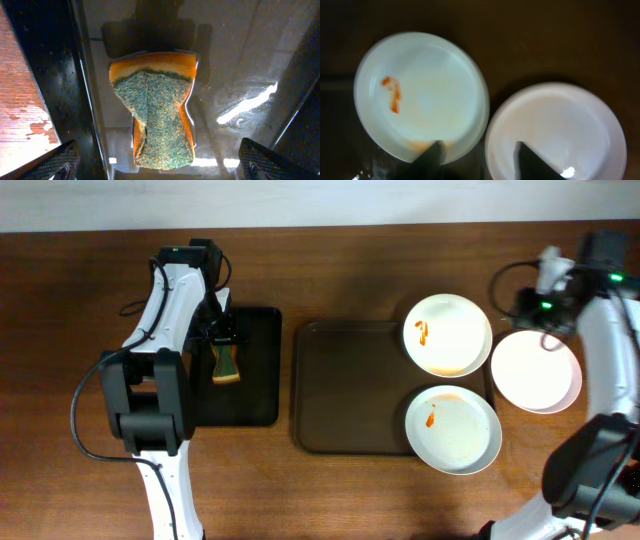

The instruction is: Clean dirty plates on tray and stack at the side

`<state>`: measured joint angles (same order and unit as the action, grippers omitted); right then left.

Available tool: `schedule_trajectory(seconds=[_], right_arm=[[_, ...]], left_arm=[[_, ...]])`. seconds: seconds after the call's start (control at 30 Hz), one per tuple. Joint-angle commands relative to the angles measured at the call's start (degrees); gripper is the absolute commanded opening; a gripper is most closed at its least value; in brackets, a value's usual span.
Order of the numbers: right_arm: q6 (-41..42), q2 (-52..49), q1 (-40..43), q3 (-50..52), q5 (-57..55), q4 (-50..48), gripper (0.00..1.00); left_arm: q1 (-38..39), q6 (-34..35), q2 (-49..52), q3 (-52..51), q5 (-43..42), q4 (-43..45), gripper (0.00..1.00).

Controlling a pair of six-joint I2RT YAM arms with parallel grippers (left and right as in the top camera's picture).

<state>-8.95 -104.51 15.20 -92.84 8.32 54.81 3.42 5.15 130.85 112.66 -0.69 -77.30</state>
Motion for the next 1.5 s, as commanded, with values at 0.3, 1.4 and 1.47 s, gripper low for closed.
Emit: schedule_trajectory(seconds=[0.3, 1.4, 1.47], right_arm=[[-7.76, -7.28, -4.24, 0.07, -4.94, -3.74, 0.52], [-7.50, -19.04, -2.80, 0.04, -2.67, -10.12, 0.04], [-7.06, -19.04, -2.80, 0.04, -2.29, -10.14, 0.04]], left_arm=[[-0.20, -0.72, 0.79, -0.24, -0.63, -0.04, 1.00], [-0.20, -0.72, 0.79, -0.24, -0.63, -0.04, 1.00], [-0.20, -0.72, 0.79, -0.24, -0.63, -0.04, 1.00]])
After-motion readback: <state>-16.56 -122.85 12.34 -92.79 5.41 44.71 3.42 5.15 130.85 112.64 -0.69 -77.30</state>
